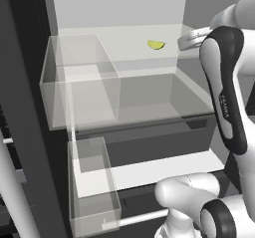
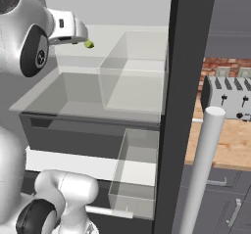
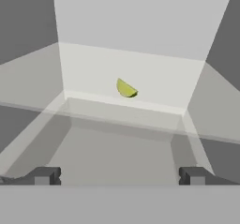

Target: There is a bowl on the dining counter. Grab a lemon wedge from the fridge and place it in the bowl. Then get the liquor bottle and glass cup from the cabinet and place them next to the bowl.

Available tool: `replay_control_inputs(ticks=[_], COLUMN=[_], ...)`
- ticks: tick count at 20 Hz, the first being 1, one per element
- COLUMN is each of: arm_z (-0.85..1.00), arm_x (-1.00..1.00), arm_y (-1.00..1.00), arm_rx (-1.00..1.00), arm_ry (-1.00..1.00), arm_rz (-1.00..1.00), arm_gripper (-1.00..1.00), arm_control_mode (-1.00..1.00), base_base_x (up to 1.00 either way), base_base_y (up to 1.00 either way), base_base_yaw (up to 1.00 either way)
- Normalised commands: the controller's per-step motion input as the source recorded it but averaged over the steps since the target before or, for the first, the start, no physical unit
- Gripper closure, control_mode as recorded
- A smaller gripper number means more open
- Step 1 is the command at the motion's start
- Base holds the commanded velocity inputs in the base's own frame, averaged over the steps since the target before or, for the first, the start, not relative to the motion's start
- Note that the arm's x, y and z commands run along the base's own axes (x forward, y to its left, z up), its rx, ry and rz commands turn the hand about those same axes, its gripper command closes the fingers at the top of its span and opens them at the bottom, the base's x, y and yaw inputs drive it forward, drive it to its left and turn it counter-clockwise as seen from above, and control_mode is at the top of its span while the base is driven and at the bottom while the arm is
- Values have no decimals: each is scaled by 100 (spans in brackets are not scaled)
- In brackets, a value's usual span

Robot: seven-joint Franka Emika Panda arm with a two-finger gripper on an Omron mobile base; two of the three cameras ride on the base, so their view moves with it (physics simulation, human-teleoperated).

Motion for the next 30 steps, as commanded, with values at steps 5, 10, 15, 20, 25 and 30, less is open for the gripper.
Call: replay_control_inputs(ticks=[5, 10, 15, 20, 25, 30], arm_z=[-3, -14, -17, -10, -4, -2], arm_x=[61, 52, 40, 36, 39, 28], arm_y=[0, 0, 0, 0, 0, -1], arm_rx=[2, 0, 1, 3, 1, 0], arm_ry=[-1, 0, 0, 0, 0, 2], arm_rz=[9, 9, 10, 9, 8, 4], arm_gripper=[-100, -100, -100, -100, -100, -100], arm_control_mode=[-100, -100, -100, -100, -100, -100], base_base_x=[0, 0, 0, 0, 0, 0], base_base_y=[0, 0, 0, 0, 0, 0], base_base_yaw=[0, 0, 0, 0, 0, 0])
